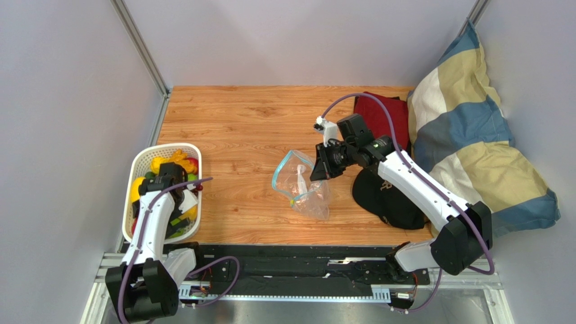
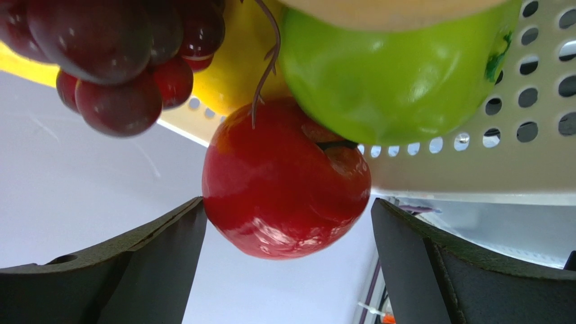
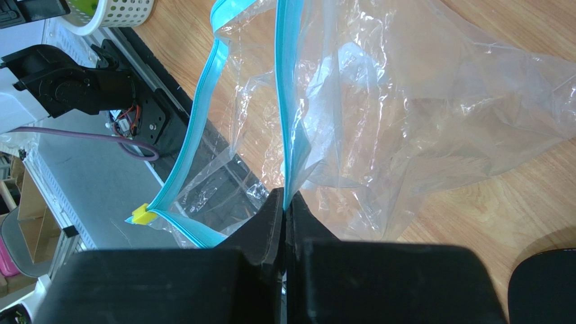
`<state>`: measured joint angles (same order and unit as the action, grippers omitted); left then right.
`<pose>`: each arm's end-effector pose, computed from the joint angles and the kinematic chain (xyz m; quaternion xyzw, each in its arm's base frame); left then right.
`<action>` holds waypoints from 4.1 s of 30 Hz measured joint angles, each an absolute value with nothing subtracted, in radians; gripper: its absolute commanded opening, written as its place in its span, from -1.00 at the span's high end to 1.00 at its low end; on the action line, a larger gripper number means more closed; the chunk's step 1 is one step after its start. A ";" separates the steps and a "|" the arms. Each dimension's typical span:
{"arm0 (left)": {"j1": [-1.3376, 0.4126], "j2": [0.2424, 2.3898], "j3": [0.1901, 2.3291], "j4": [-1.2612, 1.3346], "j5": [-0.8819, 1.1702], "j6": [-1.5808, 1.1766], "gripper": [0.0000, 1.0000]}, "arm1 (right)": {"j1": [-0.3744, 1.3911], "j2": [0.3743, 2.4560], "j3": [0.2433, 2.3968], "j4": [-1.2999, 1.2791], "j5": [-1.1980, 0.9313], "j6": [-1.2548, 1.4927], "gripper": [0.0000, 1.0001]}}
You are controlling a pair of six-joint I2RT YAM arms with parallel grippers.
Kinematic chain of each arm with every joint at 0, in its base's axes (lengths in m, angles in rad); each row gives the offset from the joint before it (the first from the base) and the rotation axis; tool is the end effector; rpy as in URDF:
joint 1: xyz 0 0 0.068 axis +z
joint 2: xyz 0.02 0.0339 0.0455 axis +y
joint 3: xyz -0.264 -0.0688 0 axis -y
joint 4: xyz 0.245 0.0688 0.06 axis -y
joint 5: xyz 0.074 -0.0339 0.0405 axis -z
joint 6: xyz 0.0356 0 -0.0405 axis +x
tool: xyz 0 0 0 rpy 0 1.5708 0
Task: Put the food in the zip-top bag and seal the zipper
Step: Pick up the fake fruit from the bin, then place the fake fruit in the zipper food storage bag, then pick up the fake vegetable from the bin.
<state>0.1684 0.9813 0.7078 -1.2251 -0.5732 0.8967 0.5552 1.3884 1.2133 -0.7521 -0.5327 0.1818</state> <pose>0.1277 0.0413 0.2209 -0.3319 -0.8994 -0.2610 0.1136 0.2340 0.1664 0.3058 -0.2517 0.8839 0.3428 0.1947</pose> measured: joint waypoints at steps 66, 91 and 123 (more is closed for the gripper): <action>-0.427 1.293 1.484 -1.007 0.557 0.076 -0.98 | 0.604 1.616 1.320 -0.450 -0.857 0.528 1.00; 0.311 1.304 1.374 -1.278 0.407 0.687 -0.74 | 0.599 1.617 1.284 -0.451 -0.846 0.506 1.00; 0.039 1.530 1.103 -0.712 -0.176 0.646 -0.47 | 0.574 1.700 1.309 -0.475 -0.828 0.484 1.00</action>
